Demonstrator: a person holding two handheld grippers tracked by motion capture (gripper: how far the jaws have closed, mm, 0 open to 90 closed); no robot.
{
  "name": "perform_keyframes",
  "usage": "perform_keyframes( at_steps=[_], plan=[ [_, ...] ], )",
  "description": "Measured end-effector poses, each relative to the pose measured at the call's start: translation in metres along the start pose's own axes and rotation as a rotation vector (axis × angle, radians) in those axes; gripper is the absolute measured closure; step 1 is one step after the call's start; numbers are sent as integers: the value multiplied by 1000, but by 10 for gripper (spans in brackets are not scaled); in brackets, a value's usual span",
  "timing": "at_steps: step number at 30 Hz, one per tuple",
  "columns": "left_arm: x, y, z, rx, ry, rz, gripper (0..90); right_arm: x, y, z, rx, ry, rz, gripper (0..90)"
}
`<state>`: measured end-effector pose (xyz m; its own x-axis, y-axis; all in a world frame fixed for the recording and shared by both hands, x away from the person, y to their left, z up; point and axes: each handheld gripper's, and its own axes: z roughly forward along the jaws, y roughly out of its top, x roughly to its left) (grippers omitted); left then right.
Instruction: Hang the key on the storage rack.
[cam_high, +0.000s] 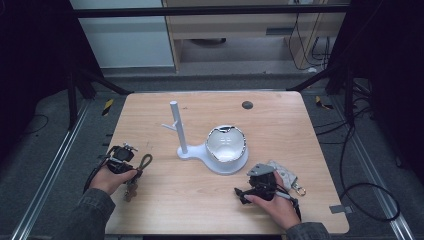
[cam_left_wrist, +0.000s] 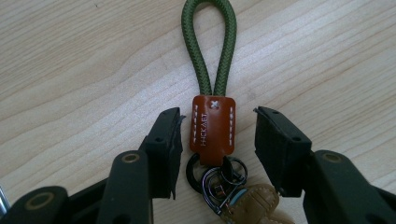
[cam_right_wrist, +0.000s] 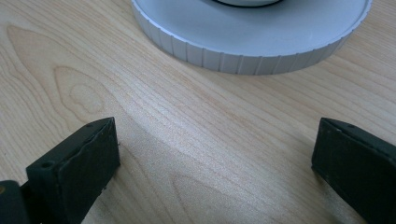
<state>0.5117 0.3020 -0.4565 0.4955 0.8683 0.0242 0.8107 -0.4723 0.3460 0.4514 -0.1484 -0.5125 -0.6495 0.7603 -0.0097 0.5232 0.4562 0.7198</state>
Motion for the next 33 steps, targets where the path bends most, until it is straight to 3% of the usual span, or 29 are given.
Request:
perform_keyframes(
  at_steps=[8, 16, 20, 23, 24, 25, 27, 28, 29, 30, 31, 32, 33],
  plan=[
    [3, 0, 6, 3, 2, -8, 580, 0, 0, 0, 0, 3, 1, 9],
    [2, -1, 8, 21, 8, 21, 650, 0, 0, 0, -3, 4, -1, 9],
    [0, -4, 3, -4, 5, 7, 660, 0, -1, 0, -3, 5, -5, 9],
    [-2, -10, -9, -61, 8, 14, 661, 0, -1, 0, -3, 6, -6, 9],
    [-4, -15, -19, -124, 9, 13, 662, 0, -1, 0, -3, 6, -6, 9],
    [-4, -15, -19, -124, 9, 13, 662, 0, -1, 0, -3, 6, -6, 9],
    [-7, -20, -29, -198, 3, 6, 662, 0, -1, 0, -3, 6, -6, 9],
    [-10, -25, -38, -264, 2, 15, 662, 0, -1, 0, -3, 6, -5, 9],
    [-10, -25, -38, -264, 2, 15, 662, 0, -1, 0, -3, 6, -5, 9],
    [-11, -27, -43, -295, 2, 21, 662, 0, -1, 0, -3, 6, -5, 9],
    [-15, -31, -49, -357, -4, 21, 663, 0, -1, 0, -3, 6, -5, 9],
    [-15, -31, -49, -357, -4, 21, 663, 0, -1, 0, -4, 6, -5, 9],
    [-17, -33, -52, -389, -4, 17, 663, 0, -1, 0, -4, 6, -5, 9]
  ],
)
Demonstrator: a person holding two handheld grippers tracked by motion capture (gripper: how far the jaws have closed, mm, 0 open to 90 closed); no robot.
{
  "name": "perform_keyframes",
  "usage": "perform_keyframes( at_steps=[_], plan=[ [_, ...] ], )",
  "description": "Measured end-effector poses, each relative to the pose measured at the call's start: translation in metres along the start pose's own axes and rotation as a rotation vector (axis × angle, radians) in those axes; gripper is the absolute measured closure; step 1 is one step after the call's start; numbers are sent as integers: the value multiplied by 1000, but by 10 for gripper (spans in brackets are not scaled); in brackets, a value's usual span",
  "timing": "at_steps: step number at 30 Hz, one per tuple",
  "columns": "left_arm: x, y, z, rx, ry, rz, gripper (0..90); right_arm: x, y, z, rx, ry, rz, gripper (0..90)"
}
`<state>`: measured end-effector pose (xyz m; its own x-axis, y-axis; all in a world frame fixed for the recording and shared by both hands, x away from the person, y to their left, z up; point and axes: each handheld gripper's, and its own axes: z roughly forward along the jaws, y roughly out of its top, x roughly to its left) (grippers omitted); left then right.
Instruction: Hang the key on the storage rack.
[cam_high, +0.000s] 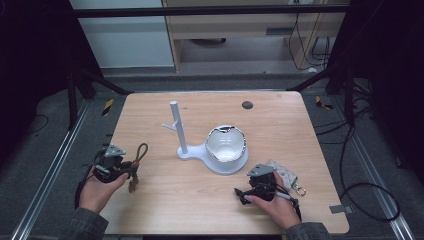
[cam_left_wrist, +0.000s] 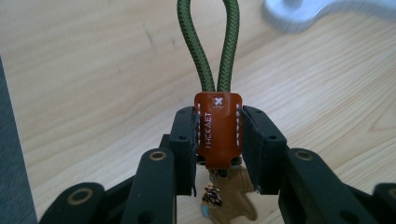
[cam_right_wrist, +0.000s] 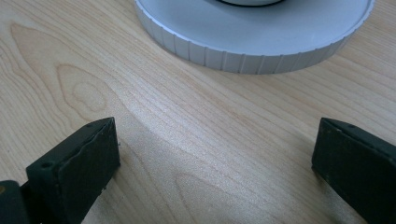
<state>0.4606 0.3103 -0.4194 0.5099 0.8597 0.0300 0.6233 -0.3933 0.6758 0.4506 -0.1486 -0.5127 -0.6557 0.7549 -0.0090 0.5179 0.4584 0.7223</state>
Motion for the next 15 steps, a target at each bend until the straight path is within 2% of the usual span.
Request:
perform_keyframes(
  at_steps=[3, 9, 11, 15],
  plan=[
    [-6, -1, -9, -72, 8, 16, 663, 0, 0, 0, 0, 0, 0, 9],
    [-18, 1, -26, -188, -3, 5, 664, 0, 0, 0, 1, 1, 0, 8],
    [-25, 4, -31, -220, 5, 8, 664, 0, 0, 0, 1, 1, 0, 8],
    [-34, 9, -34, -250, 4, 17, 664, 0, 0, 0, 1, 1, -1, 8]
  ],
)
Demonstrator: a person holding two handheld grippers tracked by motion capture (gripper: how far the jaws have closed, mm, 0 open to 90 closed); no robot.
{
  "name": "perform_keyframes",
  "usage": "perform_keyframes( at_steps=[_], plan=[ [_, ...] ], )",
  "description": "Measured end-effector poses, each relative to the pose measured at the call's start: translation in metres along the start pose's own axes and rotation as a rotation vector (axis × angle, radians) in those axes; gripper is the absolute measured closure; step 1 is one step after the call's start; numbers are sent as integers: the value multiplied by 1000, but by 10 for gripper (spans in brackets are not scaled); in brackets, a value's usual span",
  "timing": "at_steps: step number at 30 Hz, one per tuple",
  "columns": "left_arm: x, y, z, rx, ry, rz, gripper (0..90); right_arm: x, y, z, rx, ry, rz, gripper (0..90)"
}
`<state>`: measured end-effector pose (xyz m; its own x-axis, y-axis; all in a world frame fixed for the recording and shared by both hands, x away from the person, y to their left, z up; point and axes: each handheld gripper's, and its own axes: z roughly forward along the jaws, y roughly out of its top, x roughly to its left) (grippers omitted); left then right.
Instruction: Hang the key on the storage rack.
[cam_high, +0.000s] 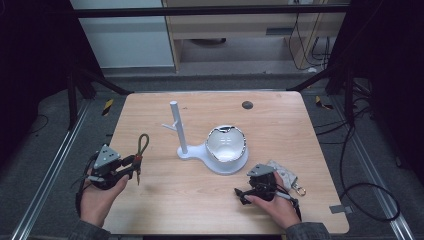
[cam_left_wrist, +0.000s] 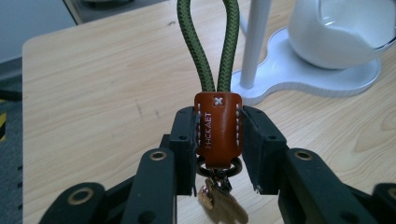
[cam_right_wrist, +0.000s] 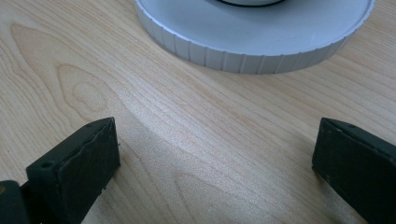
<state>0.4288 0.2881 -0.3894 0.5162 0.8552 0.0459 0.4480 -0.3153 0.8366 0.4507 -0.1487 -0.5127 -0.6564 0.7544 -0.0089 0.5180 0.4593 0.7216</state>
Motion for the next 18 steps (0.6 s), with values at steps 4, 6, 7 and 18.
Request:
perform_keyframes(
  at_steps=[4, 6, 7, 18],
  plan=[
    [-11, 8, 0, -29, -20, 9, 664, 0, 0, 0, 0, 0, 0, 8],
    [-16, 12, 0, -39, -26, 20, 664, 0, 0, 0, 0, 0, 0, 8],
    [-20, 15, -1, -50, -33, 22, 664, 0, 0, 0, 0, 1, 0, 8],
    [-39, 28, -5, -94, -65, 54, 664, 0, 0, 0, 0, 0, 0, 8]
  ],
)
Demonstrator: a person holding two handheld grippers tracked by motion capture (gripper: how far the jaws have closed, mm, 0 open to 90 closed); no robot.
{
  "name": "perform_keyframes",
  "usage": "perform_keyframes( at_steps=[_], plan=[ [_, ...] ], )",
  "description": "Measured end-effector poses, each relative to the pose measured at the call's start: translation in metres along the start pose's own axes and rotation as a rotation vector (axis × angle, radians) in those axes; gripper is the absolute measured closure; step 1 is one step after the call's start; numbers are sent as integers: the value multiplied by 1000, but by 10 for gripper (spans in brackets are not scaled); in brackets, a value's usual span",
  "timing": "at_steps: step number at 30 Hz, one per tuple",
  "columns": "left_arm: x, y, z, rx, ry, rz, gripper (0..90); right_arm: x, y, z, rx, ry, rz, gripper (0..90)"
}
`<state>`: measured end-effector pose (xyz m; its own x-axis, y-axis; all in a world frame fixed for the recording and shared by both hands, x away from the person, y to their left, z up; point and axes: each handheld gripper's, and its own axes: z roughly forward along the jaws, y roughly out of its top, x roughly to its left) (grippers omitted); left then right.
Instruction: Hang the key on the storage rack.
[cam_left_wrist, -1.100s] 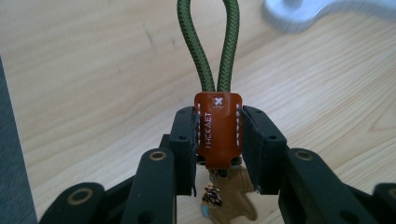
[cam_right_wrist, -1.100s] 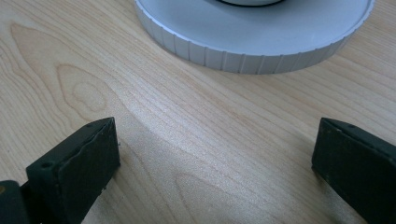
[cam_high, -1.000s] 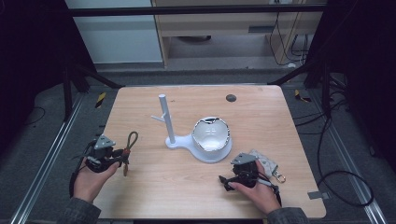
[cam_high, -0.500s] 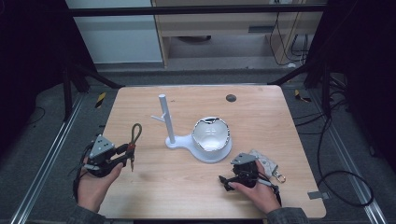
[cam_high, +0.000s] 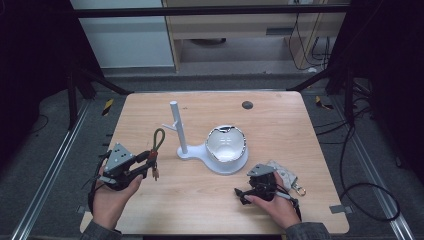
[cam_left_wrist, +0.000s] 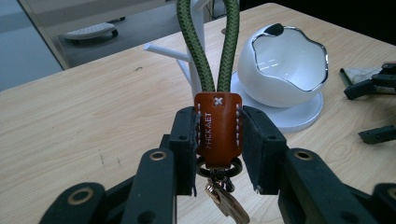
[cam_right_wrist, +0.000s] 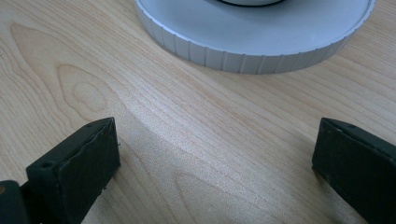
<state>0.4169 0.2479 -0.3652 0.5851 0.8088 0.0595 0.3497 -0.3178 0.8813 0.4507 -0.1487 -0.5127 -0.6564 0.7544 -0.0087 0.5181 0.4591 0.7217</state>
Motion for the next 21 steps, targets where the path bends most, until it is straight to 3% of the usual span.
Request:
perform_keyframes(
  at_steps=[21],
  plan=[
    [-10, 12, 7, -19, -23, 2, 664, 0, 0, 0, 0, 0, 1, 8]
  ],
)
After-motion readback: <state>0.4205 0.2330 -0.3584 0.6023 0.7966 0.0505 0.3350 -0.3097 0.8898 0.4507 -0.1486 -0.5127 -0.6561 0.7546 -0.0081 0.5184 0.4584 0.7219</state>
